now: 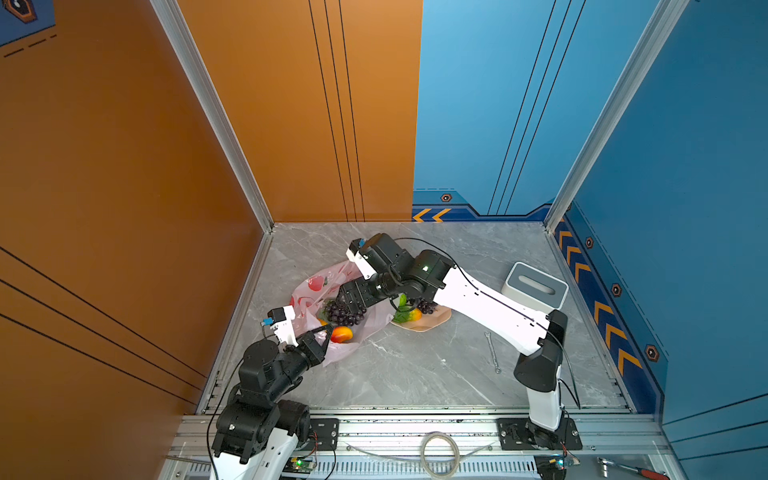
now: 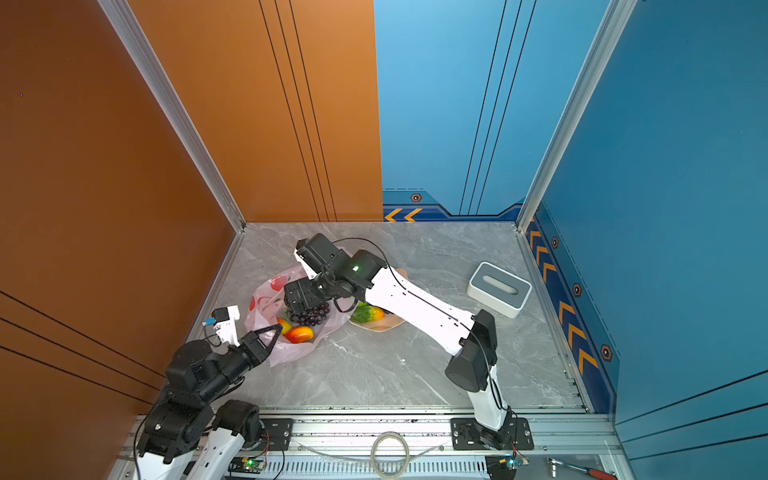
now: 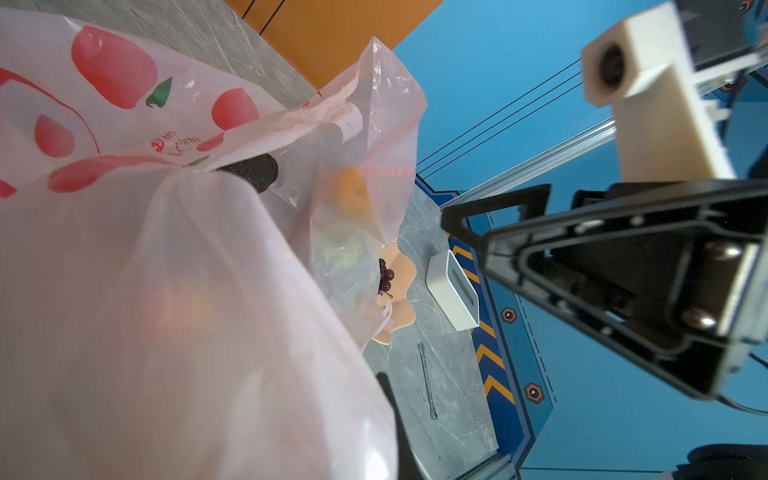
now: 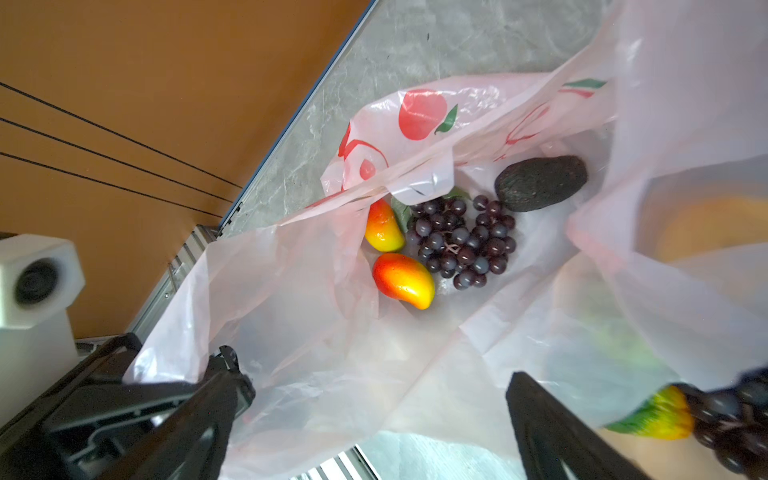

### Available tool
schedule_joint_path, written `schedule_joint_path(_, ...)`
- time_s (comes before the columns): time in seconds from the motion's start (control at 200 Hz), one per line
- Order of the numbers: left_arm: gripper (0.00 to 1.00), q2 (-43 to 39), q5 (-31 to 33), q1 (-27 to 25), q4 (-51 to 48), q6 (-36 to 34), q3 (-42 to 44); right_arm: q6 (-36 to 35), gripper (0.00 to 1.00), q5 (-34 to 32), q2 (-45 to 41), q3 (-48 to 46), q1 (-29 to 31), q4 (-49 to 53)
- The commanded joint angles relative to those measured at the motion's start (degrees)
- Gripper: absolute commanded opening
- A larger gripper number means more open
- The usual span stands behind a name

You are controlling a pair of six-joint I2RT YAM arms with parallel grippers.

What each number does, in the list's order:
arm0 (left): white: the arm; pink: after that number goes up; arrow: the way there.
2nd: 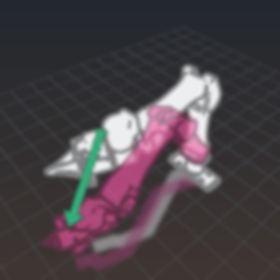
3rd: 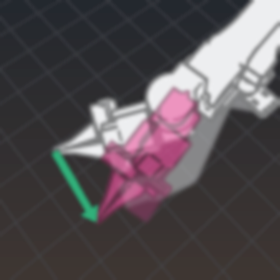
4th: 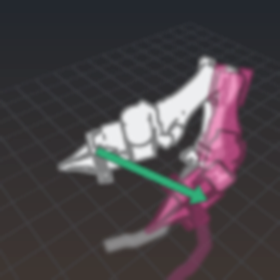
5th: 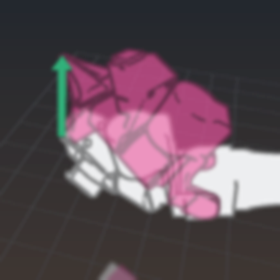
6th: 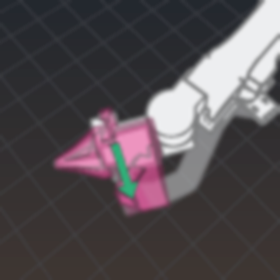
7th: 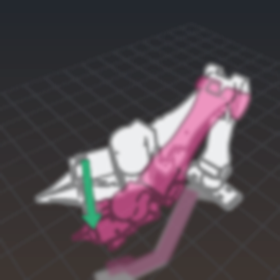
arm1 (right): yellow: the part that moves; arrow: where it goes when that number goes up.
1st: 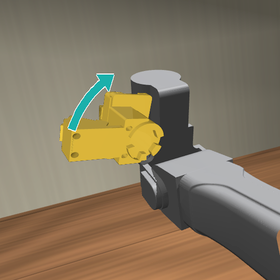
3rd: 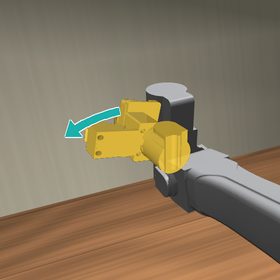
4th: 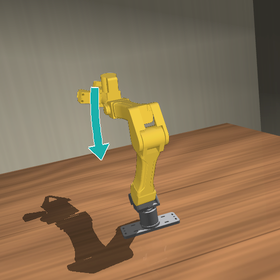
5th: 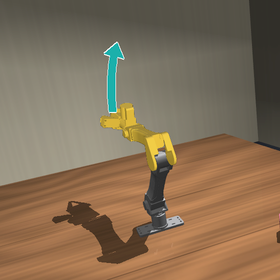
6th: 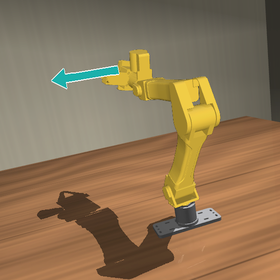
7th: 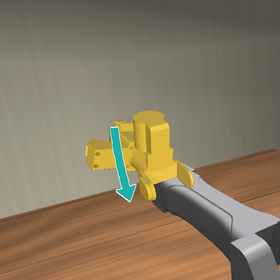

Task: Place the fruits into the plastic bag
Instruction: 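Open the right gripper inside the bag to release the red apple, then withdraw the right gripper from the bag back over the fruit bowl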

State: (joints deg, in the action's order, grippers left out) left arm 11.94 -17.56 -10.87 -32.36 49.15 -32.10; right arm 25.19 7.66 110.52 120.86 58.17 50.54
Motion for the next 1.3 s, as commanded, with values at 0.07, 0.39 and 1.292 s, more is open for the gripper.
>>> schedule_joint_path(0.07,0.00,0.57,0.07,0.51,0.74,-0.79,0.11,-3.77,1.00,-6.67,-7.31,-3.23,-2.10,2.72)
schedule_joint_path(0.39,0.00,0.90,0.75,0.59,-0.62,-1.71,-0.35,-5.28,1.00,-6.48,-12.35,-9.36,-10.86,2.46)
schedule_joint_path(1.292,0.00,0.57,4.99,0.89,-5.08,-2.74,-1.56,-4.64,1.00,3.63,2.96,-5.15,-22.31,-1.63)
